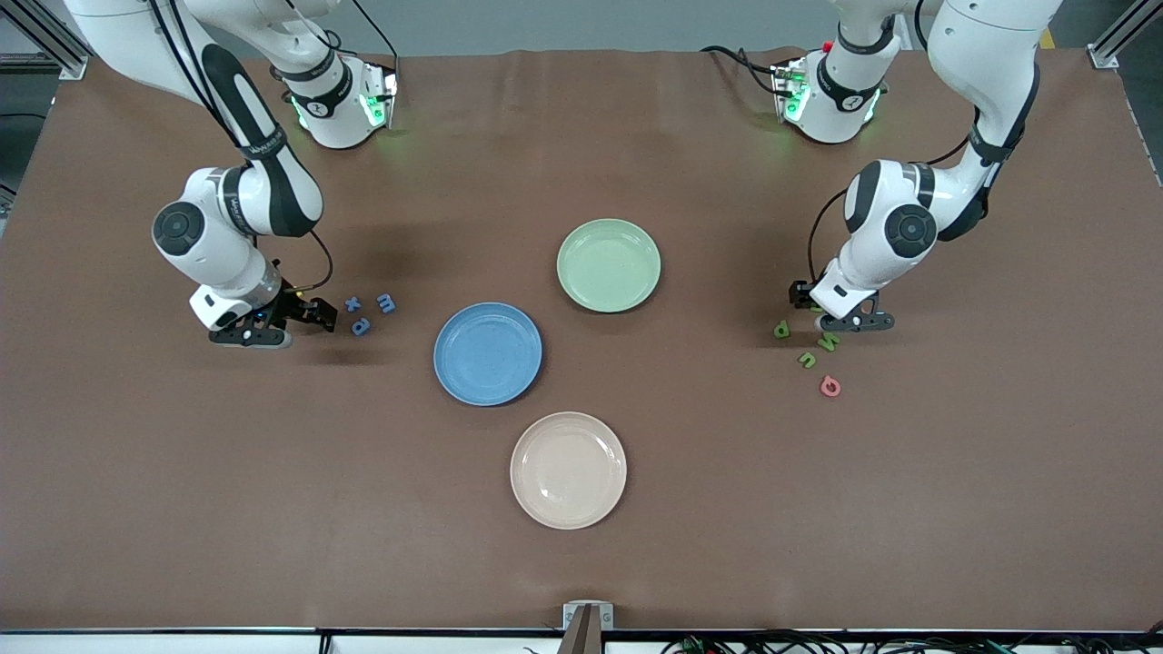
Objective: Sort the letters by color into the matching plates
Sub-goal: 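Grasp the green B with the left gripper while the right gripper grasps the blue C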
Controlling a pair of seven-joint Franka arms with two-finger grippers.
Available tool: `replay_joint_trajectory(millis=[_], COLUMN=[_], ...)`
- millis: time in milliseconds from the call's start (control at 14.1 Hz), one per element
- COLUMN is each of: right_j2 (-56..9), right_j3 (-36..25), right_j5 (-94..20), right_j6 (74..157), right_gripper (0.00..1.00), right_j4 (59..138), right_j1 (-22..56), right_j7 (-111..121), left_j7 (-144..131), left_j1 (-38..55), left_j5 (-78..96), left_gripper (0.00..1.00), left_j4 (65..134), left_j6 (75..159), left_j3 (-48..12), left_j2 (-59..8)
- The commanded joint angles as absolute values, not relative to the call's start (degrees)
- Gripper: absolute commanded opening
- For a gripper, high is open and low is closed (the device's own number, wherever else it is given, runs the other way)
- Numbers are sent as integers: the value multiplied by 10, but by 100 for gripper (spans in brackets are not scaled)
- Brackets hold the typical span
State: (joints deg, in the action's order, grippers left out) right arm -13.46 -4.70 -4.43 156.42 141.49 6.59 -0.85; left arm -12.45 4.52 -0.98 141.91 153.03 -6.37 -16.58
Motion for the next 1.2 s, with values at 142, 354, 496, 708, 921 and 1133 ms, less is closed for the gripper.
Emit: replay_joint_trajectory(millis=[142, 354, 496, 708, 921, 1133], right_j2=[-133, -148, -156, -160, -161, -161], right_j3=[-49, -49, -49, -48, -48, -48], right_j5=[-56, -56, -56, -56, -56, -55], right_j6=[1579, 1580, 1582, 1582, 1582, 1582], right_gripper=[100, 97, 90, 87, 86, 86], right_j4=[1446, 1447, 1446, 1443, 1442, 1440], right_j1=[71, 71, 71, 71, 85, 104], right_j7=[-12, -12, -12, -13, -36, -60], left_j7=[-134, -134, -134, -141, -187, -239], left_j1=[40, 40, 40, 41, 47, 47], left_j5=[-22, -22, -22, -22, -22, -21], left_gripper=[34, 22, 20, 20, 20, 20], left_j4=[1424, 1422, 1422, 1422, 1410, 1387], left_j6=[1538, 1538, 1537, 1528, 1430, 1349], left_j3=[-65, -65, -65, -66, -92, -128], left_j2=[-164, -164, -161, -142, -79, -40])
